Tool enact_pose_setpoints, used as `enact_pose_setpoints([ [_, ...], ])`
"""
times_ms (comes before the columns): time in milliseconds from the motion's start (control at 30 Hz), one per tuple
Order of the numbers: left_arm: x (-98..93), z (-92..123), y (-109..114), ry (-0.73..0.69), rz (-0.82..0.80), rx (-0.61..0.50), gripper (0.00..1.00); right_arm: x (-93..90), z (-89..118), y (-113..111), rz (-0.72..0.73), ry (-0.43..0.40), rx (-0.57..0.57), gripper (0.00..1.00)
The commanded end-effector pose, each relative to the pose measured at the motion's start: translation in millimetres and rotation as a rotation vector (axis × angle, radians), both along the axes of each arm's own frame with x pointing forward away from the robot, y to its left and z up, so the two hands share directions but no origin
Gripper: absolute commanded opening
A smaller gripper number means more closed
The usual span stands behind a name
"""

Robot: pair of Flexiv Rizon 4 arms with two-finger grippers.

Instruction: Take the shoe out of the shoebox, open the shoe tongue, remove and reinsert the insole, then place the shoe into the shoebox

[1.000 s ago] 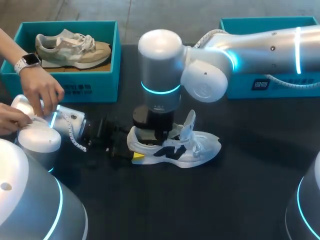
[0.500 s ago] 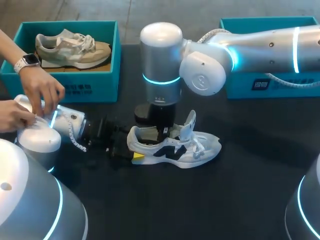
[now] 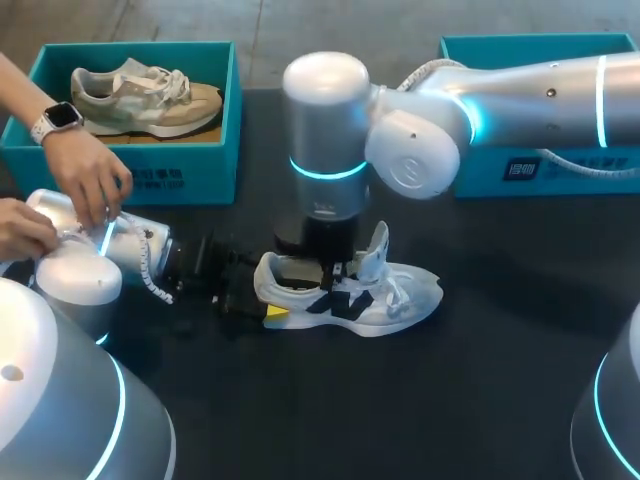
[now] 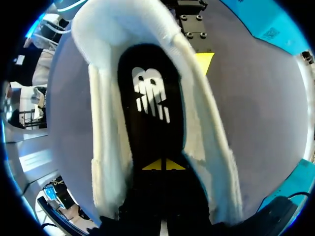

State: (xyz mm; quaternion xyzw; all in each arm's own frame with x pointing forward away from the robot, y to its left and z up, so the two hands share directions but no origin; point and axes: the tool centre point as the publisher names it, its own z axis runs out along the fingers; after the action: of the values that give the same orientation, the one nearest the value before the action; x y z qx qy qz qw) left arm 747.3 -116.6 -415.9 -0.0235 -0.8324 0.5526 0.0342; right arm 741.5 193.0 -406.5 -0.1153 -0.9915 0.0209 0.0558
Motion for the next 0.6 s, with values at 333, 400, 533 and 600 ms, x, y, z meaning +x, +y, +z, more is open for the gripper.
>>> enact_pose_setpoints([
  [333,-0.5,-3,3,-0.001,0.003,0.003,0.00,-9.9,14,-15,-0.032,-0.096,0.027,0.00],
  [400,-0.5,-3,3,-0.001,0.003,0.003,0.00,-8.6,17,-15,-0.039,-0.115,0.031,0.00],
  [533,-0.5,-3,3,-0.001,0.003,0.003,0.00,-5.9,22,-13,-0.041,-0.150,0.040,0.00],
  [600,-0.5,-3,3,-0.001,0.003,0.003,0.00,-4.0,23,-12,-0.042,-0.161,0.045,0.00],
])
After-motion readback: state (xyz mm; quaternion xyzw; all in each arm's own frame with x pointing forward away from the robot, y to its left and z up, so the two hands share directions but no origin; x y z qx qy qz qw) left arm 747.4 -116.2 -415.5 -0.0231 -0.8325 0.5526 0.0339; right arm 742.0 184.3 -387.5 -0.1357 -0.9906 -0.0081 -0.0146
